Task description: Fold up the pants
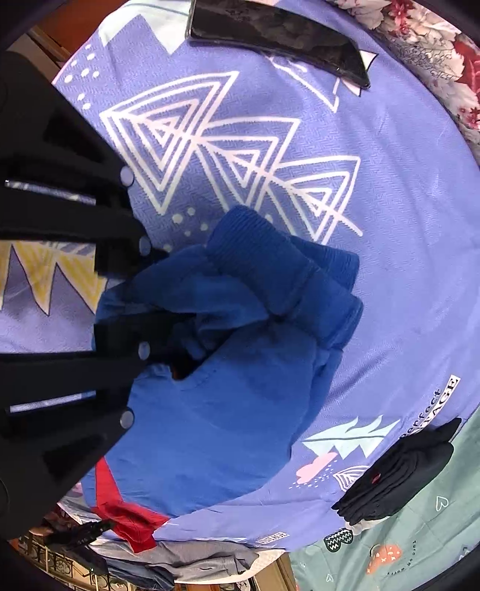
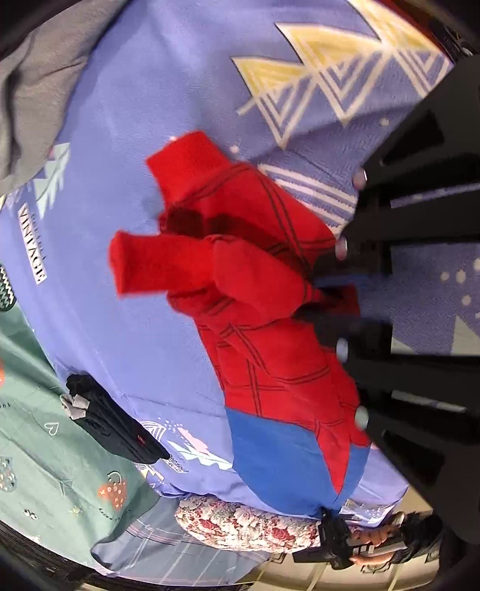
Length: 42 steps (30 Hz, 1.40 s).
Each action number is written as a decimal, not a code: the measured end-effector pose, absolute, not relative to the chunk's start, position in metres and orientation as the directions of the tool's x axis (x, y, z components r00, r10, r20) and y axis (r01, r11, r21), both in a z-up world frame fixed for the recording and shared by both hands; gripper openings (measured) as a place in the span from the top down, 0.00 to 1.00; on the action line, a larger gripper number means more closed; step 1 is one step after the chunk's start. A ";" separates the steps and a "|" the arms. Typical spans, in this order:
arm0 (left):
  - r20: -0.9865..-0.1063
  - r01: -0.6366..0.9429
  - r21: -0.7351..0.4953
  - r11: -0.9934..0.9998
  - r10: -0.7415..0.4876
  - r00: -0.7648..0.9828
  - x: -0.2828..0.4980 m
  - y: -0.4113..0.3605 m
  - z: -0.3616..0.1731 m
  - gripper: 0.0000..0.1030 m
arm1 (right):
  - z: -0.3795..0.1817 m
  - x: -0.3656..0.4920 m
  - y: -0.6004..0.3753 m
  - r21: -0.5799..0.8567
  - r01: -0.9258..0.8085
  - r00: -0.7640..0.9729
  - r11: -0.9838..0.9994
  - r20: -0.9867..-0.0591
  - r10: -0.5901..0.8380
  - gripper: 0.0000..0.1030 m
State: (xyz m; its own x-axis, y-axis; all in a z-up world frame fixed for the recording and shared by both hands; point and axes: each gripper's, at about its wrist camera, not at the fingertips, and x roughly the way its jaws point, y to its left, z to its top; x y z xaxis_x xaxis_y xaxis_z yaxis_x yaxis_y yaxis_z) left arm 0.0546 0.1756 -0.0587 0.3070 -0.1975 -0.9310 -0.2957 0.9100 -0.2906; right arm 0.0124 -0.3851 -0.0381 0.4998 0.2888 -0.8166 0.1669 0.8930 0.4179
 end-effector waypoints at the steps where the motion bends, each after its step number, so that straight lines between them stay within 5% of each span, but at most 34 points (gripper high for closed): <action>1: -0.932 -0.292 -0.285 0.913 -0.193 0.307 0.054 0.176 -0.055 0.74 | -0.031 0.011 -0.384 0.401 0.159 0.512 0.902 -0.815 0.272 0.60; 4: -0.921 -0.289 -0.242 0.926 -0.126 0.369 0.042 0.182 -0.031 0.39 | -0.014 0.010 -0.389 0.361 0.151 0.557 0.920 -0.800 0.223 0.55; 11: -0.904 -0.245 -0.197 0.949 -0.080 0.420 0.043 0.177 -0.011 0.38 | -0.024 0.028 -0.414 0.343 0.255 0.551 0.904 -0.820 0.156 0.55; 12: -0.906 -0.237 -0.200 0.951 -0.088 0.413 0.046 0.173 -0.014 0.38 | -0.028 0.032 -0.415 0.337 0.273 0.544 0.901 -0.827 0.144 0.59; 13: -0.910 -0.227 -0.195 0.954 -0.089 0.406 0.048 0.166 -0.017 0.37 | -0.030 0.034 -0.415 0.342 0.273 0.546 0.899 -0.824 0.148 0.76; 17: -0.911 -0.181 -0.147 0.972 -0.062 0.407 0.058 0.141 -0.030 0.20 | -0.014 0.035 -0.406 0.350 0.208 0.592 0.913 -0.789 0.167 0.84; 22: -0.945 -0.183 -0.081 0.980 -0.017 0.326 0.071 0.139 -0.060 0.20 | 0.037 0.013 -0.409 0.426 0.054 0.742 0.903 -0.623 0.249 0.84; 26: -0.949 -0.201 -0.112 0.973 -0.044 0.312 0.070 0.143 -0.071 0.17 | -0.009 0.019 -0.434 0.357 0.178 0.609 0.917 -0.772 0.182 0.84; 28: -0.950 -0.195 -0.096 0.976 -0.031 0.311 0.069 0.141 -0.071 0.17 | -0.041 0.020 -0.444 0.317 0.262 0.513 0.912 -0.846 0.146 0.59; 31: -0.951 -0.193 -0.083 0.978 -0.020 0.307 0.067 0.140 -0.068 0.17 | -0.025 0.010 -0.445 0.315 0.293 0.571 0.903 -0.815 0.099 0.42; 35: -0.942 -0.178 -0.085 0.980 -0.021 0.334 0.063 0.134 -0.054 0.19 | 0.015 0.004 -0.441 0.270 0.284 0.683 0.920 -0.731 0.004 0.44; 42: -0.927 -0.096 -0.070 0.993 -0.029 0.375 0.058 0.107 -0.041 0.19 | -0.013 0.057 -0.373 0.394 0.005 0.526 0.919 -0.783 0.332 0.74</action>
State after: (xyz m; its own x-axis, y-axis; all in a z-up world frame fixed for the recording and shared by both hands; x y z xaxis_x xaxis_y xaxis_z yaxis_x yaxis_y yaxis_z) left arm 0.0582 0.1071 -0.0413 0.3747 -0.0291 -0.9267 -0.0964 0.9929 -0.0702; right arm 0.0565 -0.3728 -0.0134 0.5263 0.3323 -0.7826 0.0054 0.9191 0.3939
